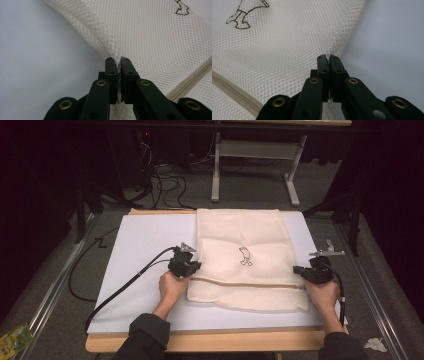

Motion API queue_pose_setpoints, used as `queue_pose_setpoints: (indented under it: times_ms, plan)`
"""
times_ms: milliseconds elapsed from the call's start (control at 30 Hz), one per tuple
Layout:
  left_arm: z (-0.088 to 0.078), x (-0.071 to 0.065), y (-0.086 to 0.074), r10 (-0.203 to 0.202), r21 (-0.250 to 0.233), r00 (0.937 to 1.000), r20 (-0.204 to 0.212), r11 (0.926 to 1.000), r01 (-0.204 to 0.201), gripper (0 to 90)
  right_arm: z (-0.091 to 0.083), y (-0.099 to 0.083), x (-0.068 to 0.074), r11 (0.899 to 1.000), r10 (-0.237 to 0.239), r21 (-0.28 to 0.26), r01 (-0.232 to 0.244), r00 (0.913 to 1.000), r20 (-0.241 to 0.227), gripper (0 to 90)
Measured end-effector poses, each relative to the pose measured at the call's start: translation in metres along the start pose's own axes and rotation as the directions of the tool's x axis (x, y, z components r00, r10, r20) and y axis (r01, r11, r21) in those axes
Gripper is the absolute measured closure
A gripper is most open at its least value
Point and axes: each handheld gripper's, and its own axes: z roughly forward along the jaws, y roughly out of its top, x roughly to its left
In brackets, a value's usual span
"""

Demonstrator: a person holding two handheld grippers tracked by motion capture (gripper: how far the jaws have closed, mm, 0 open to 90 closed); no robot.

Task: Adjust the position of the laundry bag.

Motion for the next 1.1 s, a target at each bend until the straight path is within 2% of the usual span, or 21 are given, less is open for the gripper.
queue_pose_setpoints:
  times_ms: [733, 1100]
  plan:
    - [-0.025, 0.025, -0.014, -0.05, -0.035, 0.9979, -0.04, 0.9982, 0.049, 86.3, 0.007, 0.013, 0.03, 0.998, -0.056, -0.028, 0.054, 0.9969, -0.056, 89.6]
    - [-0.042, 0.042, -0.024, -0.074, -0.064, 0.9944, -0.076, 0.9955, 0.069, 86.0, 0.013, 0.022, 0.053, 0.995, -0.093, -0.044, 0.089, 0.9906, -0.1, 89.6]
